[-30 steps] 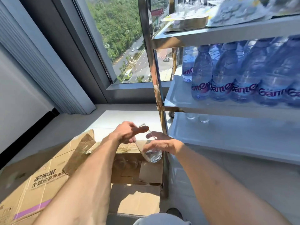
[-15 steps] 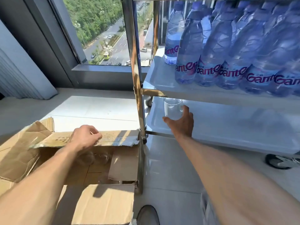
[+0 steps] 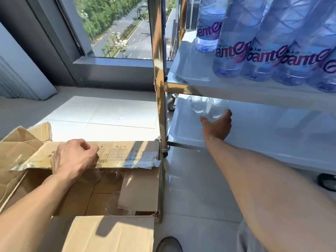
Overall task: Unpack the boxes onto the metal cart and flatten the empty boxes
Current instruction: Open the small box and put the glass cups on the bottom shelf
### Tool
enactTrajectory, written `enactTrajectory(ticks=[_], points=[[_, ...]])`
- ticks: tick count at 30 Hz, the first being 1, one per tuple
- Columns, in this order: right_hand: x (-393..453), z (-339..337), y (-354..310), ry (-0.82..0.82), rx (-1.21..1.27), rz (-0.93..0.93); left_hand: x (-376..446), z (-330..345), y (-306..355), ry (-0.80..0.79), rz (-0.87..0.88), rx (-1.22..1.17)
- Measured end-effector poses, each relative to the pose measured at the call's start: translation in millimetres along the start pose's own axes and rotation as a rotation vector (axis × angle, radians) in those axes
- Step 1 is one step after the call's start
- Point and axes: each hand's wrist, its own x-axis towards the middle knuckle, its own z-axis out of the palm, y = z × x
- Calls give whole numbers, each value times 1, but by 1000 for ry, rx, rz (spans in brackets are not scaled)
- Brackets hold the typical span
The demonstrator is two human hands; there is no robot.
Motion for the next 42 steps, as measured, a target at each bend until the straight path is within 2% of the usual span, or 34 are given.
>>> enactTrajectory(ticks=[4,11,16,19,21,23,26,29,32,35,39,42], points=[[12,0,1,-6,-19,-7,0,7,-5,-61,25,18],[21,0,3,-22,-78,12,1,13,-5,-36,64,18],[1,-15,4,-38,-197,197,-19,8,-3,47,125,24],[-31,-27,-3,4,-189,168,-40,-1,2,41,129,44],[-61,-30,-14,-100,-155,76,-57,-8,6,4,77,67],[-94,-28,-30,-285,-152,-119,-71,-10,9,-137,36,119],[-140,-19,-55,-531,-166,-425,-82,-9,8,-533,-17,215],[-169,-3,-77,-614,-139,-627,-80,-5,9,-827,-82,226],[-180,17,-88,-625,-72,-731,-75,15,12,-1001,-124,200],[-180,33,-85,-655,-46,-740,-80,45,11,-995,-144,168],[-173,42,-66,-722,-43,-645,-82,82,6,-811,-228,112],[-168,39,-57,-761,-56,-568,-80,70,6,-671,-240,167]])
